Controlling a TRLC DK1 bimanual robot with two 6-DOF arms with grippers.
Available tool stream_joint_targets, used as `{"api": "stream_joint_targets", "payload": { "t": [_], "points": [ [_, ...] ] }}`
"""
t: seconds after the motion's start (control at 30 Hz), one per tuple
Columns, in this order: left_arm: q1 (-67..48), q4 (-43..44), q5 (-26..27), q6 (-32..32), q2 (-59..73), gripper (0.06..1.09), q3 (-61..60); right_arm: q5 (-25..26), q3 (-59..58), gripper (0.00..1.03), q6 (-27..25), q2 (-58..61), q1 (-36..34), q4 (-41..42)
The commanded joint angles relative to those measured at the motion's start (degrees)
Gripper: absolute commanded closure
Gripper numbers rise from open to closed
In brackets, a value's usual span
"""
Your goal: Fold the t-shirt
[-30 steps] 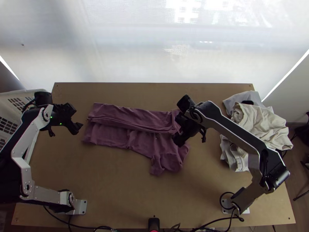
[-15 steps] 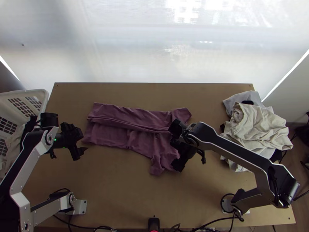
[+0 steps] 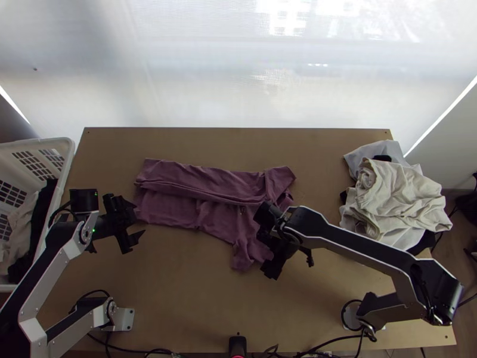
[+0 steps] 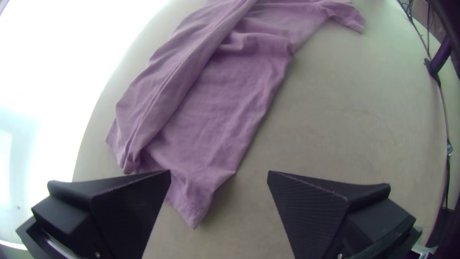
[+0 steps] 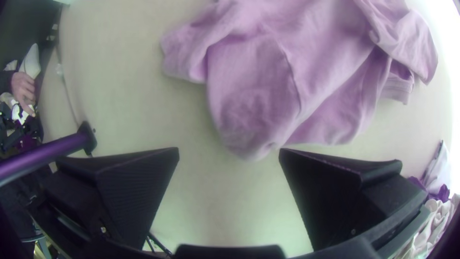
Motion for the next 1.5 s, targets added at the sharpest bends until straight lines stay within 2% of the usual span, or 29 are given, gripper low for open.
{"api": "stream_joint_targets", "payload": {
  "t": [0.0,0.13,0.3,0.63,0.8,0.93,1.03,1.17,1.37,1.47],
  "points": [
    [-0.6,3.5,1.7,0.5,-0.8,0.11,-3.0,1.8,-2.2,0.07,0.5,1.2,1.3,4.3],
    [-0.7,3.8,2.2,2.6,-0.3,0.13,-4.8,1.8,-2.4,0.07,0.6,2.5,1.8,5.8],
    [-0.3,8.7,2.5,6.6,1.4,0.13,-7.5,1.8,-2.3,0.07,0.9,3.4,2.2,7.0],
    [2.1,22.1,3.0,7.0,10.1,0.14,-7.1,1.8,-3.1,0.07,1.2,3.3,2.7,7.1],
    [2.6,23.2,3.0,7.3,13.7,0.17,-5.2,1.6,-3.1,0.10,1.3,3.3,3.3,7.0],
    [3.5,24.6,3.1,8.7,16.3,0.29,-4.6,0.4,-3.6,0.16,1.3,3.3,3.2,7.1],
    [3.8,24.7,3.0,9.0,17.4,0.32,-4.1,0.3,-3.9,0.16,1.3,3.4,3.2,7.1],
    [4.0,24.6,3.4,10.1,17.7,0.48,-4.6,0.3,-4.7,0.16,1.4,3.4,3.1,7.9],
    [3.8,24.6,4.1,10.5,17.5,0.86,-4.4,0.2,-5.0,0.37,1.5,3.5,2.7,9.3],
    [4.1,24.6,4.4,10.5,17.3,1.00,-4.2,0.0,-5.3,0.50,1.5,3.1,2.3,10.3]
  ]
}}
